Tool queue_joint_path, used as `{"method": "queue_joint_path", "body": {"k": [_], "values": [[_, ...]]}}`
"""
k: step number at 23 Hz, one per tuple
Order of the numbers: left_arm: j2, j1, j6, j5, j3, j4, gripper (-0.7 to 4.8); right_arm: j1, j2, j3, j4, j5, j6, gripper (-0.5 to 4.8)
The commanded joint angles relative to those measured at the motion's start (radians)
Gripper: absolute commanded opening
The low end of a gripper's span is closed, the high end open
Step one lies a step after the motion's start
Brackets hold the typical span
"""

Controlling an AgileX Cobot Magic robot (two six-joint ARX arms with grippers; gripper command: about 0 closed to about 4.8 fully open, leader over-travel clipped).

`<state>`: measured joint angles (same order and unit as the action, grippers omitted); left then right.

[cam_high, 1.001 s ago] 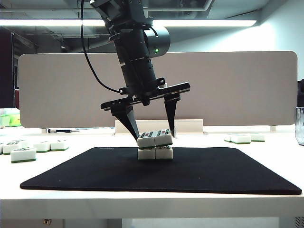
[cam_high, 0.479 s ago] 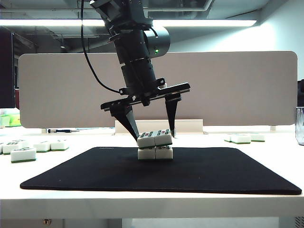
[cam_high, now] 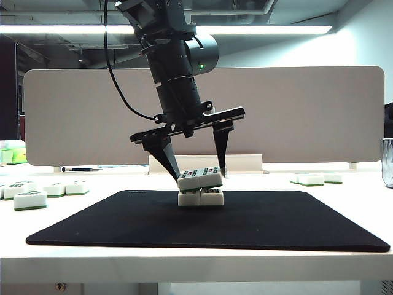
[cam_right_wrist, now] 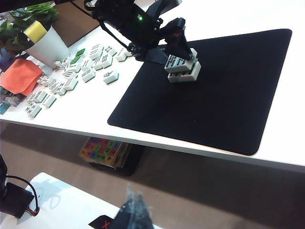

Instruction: Arrange four mahjong tiles into a neat stack, creating two layers of paired tiles.

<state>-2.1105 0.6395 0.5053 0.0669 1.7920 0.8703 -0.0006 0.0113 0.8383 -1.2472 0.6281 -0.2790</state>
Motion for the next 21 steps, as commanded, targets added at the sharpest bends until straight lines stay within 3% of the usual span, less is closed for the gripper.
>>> {"method": "queue_joint_path", "body": {"k": [1, 8, 12, 21], "values": [[0.003, 0.001, -0.003, -0.003, 0.003, 0.046, 3.18, 0.000, -0.011, 0.003, 0.010, 0.000, 0.003, -0.01], [0.003, 0.001, -0.004, -0.003, 0.003, 0.040, 3.21, 0.000, -0.011, 0.003, 0.010, 0.000, 0.003, -0.01], [0.003, 0.001, 0.000, 0.000, 0.003, 0.029, 3.71, 0.000, -0.011, 0.003, 0.010, 0.000, 0.003, -0.01], [0.003, 0.001, 0.000, 0.001, 0.025, 0.030, 3.73, 0.000, -0.011, 0.003, 0.010, 0.000, 0.003, -0.01]]}}
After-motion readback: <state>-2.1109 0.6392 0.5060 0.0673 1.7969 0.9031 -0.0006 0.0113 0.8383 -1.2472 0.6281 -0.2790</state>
